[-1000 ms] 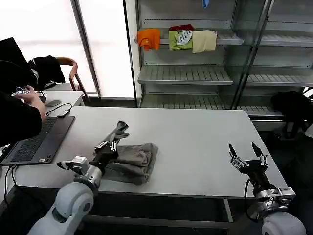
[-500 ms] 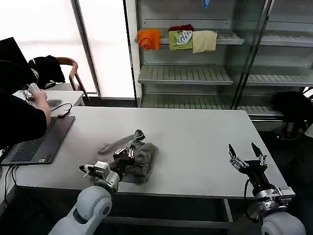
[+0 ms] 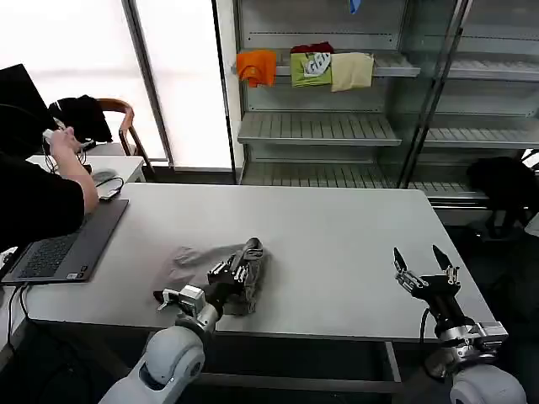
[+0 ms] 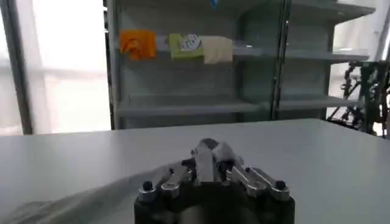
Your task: Fold and organize the clothes.
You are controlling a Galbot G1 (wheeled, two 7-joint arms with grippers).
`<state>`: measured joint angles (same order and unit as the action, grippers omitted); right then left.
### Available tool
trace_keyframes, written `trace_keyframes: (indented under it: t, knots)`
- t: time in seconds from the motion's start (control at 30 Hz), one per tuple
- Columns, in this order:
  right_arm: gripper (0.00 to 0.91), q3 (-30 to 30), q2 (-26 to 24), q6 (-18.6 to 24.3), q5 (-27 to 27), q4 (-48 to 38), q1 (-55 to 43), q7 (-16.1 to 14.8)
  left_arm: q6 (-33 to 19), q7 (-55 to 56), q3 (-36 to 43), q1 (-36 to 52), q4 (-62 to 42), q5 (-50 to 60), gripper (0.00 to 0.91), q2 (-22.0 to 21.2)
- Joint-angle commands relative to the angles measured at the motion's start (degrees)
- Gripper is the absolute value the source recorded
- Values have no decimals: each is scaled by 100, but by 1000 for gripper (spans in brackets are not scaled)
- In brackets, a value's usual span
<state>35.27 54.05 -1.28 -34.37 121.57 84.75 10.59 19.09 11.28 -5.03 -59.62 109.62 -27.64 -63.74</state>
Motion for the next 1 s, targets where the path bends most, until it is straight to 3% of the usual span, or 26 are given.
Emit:
trace_keyframes:
  t: [0.03,0.43,0.57,0.8,1.0]
  knots:
    - [907,-15,7,-5,15,1,-27,0,27,-140,67,-33,145,197,907,22]
    - [907,-70,41,-35,80,-11,-95,9,200,311,511,-214,977,122,907,-91]
    - [907,-42,23,-40,71,-1,-85,9,200,360,-18,-207,1027,134,907,19]
    - [907,-43,4,-31,63,-20,-104,10,263,427,-1235,-337,857,-329,907,854]
    - [907,-71,9,-32,65,-36,-125,10,276,361,-1939,-563,362,-638,907,913]
